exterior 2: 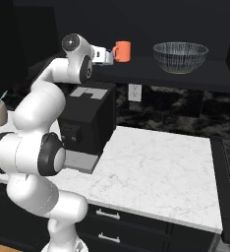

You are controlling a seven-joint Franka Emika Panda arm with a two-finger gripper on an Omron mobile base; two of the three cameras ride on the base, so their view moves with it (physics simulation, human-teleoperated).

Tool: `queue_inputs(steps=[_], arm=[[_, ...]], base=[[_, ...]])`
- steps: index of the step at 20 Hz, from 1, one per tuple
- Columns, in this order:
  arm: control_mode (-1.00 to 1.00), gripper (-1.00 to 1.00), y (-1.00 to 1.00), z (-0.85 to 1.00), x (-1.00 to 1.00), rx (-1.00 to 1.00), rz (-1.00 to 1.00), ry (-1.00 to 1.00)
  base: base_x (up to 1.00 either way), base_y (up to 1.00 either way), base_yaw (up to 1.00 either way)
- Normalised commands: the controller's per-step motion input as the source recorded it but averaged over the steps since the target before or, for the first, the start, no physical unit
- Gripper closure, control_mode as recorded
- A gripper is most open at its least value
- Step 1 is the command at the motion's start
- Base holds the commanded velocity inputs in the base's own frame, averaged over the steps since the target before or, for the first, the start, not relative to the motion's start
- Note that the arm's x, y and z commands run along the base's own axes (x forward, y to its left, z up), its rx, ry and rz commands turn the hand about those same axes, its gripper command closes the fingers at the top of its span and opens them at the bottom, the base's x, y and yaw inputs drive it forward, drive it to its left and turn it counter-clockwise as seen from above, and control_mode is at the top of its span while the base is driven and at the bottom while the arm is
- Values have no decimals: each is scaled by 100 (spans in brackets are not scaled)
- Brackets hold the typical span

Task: Gather all objects into one cabinet and sort the glasses and bowls to opposite sides.

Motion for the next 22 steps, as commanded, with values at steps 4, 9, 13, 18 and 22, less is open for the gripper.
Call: queue_inputs(steps=[4, 9, 13, 18, 22], arm=[[-100, -100, 0, 0, -6, 0, 0, -2], [-100, -100, 0, 0, -83, 0, 0, -16], [-100, -100, -3, -5, -100, 0, 0, -20], [-100, -100, 0, -47, -100, 0, 0, -13], [-100, -100, 0, -58, -100, 0, -2, -1]], base=[[0, 0, 0], [0, 0, 0], [0, 0, 0], [0, 0, 0], [0, 0, 0]])
